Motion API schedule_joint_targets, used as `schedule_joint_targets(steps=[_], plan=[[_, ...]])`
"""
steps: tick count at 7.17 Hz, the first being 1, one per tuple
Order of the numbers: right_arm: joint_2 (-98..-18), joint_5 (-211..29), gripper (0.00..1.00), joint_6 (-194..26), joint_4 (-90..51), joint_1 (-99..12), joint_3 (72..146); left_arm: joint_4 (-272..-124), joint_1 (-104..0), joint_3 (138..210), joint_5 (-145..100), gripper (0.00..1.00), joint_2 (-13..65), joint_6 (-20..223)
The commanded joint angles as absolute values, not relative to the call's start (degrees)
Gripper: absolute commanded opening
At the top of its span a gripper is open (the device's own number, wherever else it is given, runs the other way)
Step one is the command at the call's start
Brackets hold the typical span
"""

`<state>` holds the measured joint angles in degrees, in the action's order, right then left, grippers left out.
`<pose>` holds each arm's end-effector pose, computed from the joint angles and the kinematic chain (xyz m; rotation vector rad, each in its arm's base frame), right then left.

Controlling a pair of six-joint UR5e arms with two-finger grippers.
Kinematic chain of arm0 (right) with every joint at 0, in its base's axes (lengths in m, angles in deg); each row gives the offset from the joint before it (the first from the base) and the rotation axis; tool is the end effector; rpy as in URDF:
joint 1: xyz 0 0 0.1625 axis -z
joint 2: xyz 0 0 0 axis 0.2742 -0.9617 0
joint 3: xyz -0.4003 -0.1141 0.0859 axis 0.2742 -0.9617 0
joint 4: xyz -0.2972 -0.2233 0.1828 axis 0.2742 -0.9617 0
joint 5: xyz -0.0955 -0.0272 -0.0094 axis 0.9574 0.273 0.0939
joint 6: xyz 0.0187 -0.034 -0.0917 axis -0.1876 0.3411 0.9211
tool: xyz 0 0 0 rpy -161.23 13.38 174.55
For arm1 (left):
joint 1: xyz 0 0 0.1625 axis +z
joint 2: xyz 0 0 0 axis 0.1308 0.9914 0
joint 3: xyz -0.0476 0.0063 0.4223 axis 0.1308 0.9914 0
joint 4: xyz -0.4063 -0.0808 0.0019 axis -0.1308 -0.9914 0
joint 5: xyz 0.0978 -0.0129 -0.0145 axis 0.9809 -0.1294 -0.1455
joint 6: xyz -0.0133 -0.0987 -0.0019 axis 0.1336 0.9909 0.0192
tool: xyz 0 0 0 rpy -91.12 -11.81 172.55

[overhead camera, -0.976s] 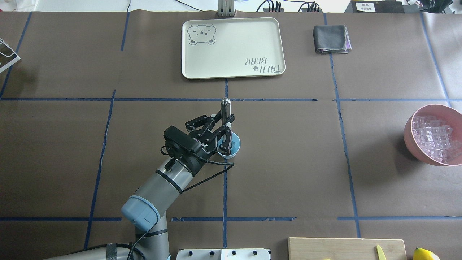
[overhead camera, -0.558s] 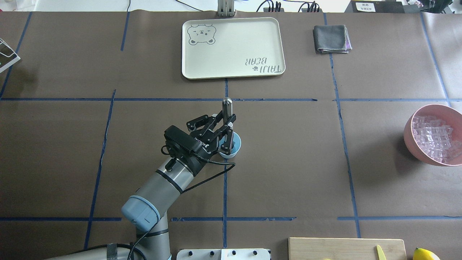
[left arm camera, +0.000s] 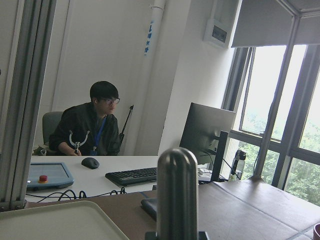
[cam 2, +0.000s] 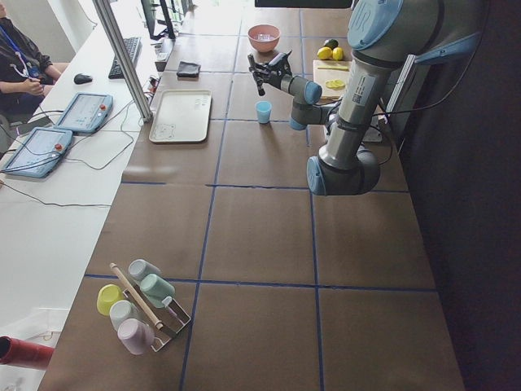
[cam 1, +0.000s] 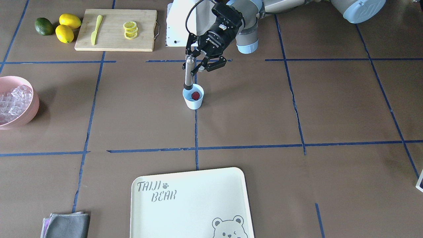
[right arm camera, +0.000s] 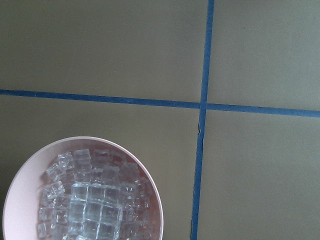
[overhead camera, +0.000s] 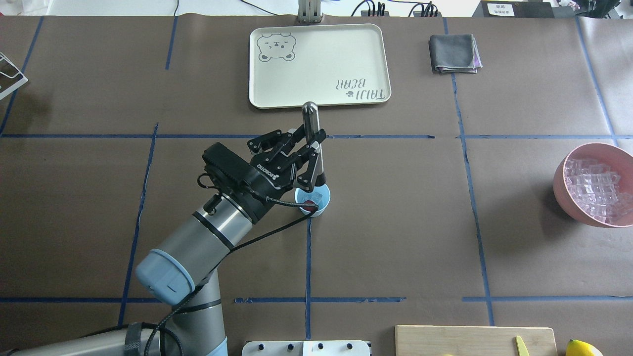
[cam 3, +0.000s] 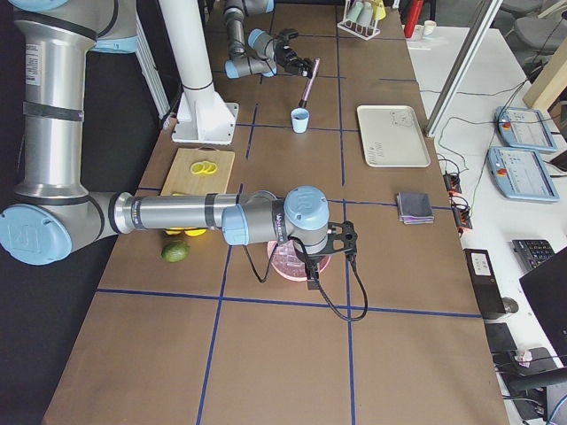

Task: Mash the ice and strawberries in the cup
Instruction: 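Lift the pestle out of the cup and carry it back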

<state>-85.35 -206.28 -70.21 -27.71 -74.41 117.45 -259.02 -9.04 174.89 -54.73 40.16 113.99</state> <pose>0.0610 -0.4484 0.6027 0.1425 -0.8487 -0.0223 0.4915 -0.3467 0.1622 1.5440 1.3051 -0.1747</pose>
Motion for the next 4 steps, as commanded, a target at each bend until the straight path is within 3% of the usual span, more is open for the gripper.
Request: schedule_joint_targets(steps=[1,4], plan=[[-85.19,-206.3,1.0,-70.37,-27.63,-74.35,117.53,-253.94,-17.4,179.39,-65.47,0.0,37.52,122.77],[-85.36,-206.39,1.0,-70.46,-27.62,-74.44,117.8,-241.23,-29.44,179.74,-82.69,0.0,33.48,141.17]])
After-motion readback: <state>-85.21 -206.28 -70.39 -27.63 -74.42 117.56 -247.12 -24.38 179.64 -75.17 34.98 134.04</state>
